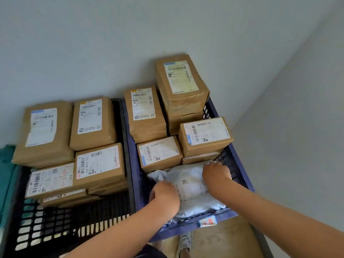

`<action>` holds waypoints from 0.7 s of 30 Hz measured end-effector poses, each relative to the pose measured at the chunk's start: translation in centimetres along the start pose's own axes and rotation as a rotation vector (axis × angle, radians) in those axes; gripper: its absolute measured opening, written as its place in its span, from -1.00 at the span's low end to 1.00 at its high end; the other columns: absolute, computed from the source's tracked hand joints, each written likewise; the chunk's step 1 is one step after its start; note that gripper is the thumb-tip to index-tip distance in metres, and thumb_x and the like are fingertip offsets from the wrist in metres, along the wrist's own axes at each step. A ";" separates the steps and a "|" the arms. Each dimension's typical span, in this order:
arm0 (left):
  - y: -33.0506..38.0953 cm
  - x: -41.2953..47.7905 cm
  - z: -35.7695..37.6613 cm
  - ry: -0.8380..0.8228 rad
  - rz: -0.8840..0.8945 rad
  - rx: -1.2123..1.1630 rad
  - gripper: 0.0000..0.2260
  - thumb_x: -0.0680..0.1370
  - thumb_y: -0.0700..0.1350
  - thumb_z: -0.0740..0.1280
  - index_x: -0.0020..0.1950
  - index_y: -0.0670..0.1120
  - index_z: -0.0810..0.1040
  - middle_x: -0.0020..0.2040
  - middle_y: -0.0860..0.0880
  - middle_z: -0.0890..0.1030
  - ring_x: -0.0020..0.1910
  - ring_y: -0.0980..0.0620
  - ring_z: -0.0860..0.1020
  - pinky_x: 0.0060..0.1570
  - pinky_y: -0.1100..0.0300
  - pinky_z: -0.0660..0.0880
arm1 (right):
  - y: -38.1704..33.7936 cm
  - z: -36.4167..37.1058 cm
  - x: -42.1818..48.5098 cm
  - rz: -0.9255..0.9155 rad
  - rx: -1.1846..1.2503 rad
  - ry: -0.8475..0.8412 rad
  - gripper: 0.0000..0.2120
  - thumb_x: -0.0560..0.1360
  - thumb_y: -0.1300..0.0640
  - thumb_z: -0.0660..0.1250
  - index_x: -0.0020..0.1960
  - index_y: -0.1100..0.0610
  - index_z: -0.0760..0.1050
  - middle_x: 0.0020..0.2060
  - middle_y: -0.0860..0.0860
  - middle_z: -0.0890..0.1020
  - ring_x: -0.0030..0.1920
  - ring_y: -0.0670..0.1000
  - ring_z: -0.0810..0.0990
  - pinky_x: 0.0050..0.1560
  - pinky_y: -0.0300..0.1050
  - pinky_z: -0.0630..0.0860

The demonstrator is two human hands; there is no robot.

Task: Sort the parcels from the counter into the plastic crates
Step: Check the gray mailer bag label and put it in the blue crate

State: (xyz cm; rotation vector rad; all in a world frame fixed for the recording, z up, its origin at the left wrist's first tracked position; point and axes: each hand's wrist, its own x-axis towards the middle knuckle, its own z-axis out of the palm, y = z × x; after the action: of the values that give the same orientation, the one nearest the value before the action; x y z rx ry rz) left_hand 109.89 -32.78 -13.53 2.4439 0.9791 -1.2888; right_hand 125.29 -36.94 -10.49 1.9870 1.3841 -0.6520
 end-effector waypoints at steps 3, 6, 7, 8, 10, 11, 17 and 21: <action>-0.7 -1.0 -1.6 0.182 0.102 -0.124 -0.52 0.66 -0.17 0.30 0.58 -0.19 0.32 0.45 -0.21 0.45 0.36 -0.21 0.52 0.20 0.00 0.50 | 0.6 -0.2 -0.8 -0.140 -0.034 0.021 -0.06 0.50 -0.05 0.55 0.62 0.18 0.04 0.50 0.23 0.27 0.49 0.30 0.36 0.31 0.12 0.51; -0.7 -0.4 -1.2 0.159 0.203 -0.126 -0.02 0.57 0.06 0.47 0.72 0.00 -0.18 0.62 -0.28 0.11 0.40 -0.30 0.43 0.26 -0.06 0.50 | 0.3 1.0 0.3 -0.195 -0.028 -0.107 0.18 0.36 -0.11 0.66 0.64 0.13 -0.07 0.53 0.26 0.20 0.42 0.32 0.45 0.27 0.14 0.55; -0.4 0.3 -0.8 0.097 0.182 -0.110 0.05 0.56 0.04 0.50 0.71 0.05 -0.28 0.64 -0.32 0.02 0.40 -0.31 0.45 0.26 -0.06 0.53 | 0.1 1.7 1.2 -0.205 -0.024 -0.135 0.21 0.36 -0.09 0.67 0.66 0.14 -0.11 0.55 0.28 0.18 0.41 0.31 0.47 0.28 0.14 0.55; 0.0 1.2 -0.3 0.051 0.151 -0.111 0.09 0.55 -0.02 0.52 0.69 0.09 -0.34 0.65 -0.35 -0.06 0.41 -0.33 0.44 0.26 -0.09 0.56 | -0.1 2.2 2.0 -0.217 -0.009 -0.156 0.25 0.36 -0.08 0.67 0.67 0.16 -0.16 0.58 0.30 0.14 0.43 0.32 0.46 0.32 0.15 0.53; 0.7 3.0 1.0 0.017 0.118 -0.100 0.12 0.55 -0.09 0.52 0.65 0.13 -0.40 0.64 -0.41 -0.12 0.43 -0.39 0.43 0.23 -0.14 0.60 | -0.5 3.4 3.4 -0.252 0.004 -0.176 0.30 0.34 -0.09 0.68 0.67 0.18 -0.20 0.60 0.33 0.11 0.51 0.32 0.38 0.40 0.19 0.48; 0.9 3.6 1.4 0.000 0.108 -0.068 0.13 0.55 -0.08 0.52 0.64 0.15 -0.43 0.63 -0.43 -0.10 0.39 -0.39 0.47 0.18 -0.16 0.62 | -0.7 3.9 4.1 -0.264 0.012 -0.175 0.29 0.34 -0.09 0.68 0.67 0.19 -0.18 0.59 0.33 0.12 0.53 0.31 0.35 0.43 0.20 0.46; 1.1 6.5 1.9 -0.129 0.144 0.038 0.09 0.59 -0.06 0.47 0.63 0.15 -0.45 0.59 -0.43 0.10 0.51 -0.39 0.33 0.23 -0.23 0.59 | -1.5 5.7 7.5 -0.280 0.014 -0.282 0.23 0.45 -0.14 0.58 0.67 0.27 -0.24 0.59 0.25 0.25 0.58 0.26 0.28 0.54 0.11 0.31; 0.7 6.7 0.9 -0.219 0.138 0.062 0.09 0.59 0.08 0.48 0.64 0.14 -0.43 0.66 -0.36 -0.04 0.58 -0.40 0.23 0.33 -0.30 0.50 | -1.6 7.3 11.0 -0.234 0.092 -0.330 -0.05 0.58 -0.12 0.44 0.71 0.15 -0.07 0.63 0.11 0.27 0.58 0.17 0.32 0.53 0.13 0.34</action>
State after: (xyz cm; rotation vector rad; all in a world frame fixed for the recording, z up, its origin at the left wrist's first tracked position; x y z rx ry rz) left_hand 112.42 -30.67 -19.48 2.3056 0.7122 -1.5179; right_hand 127.01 -34.83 -23.48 1.7004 1.4095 -1.1136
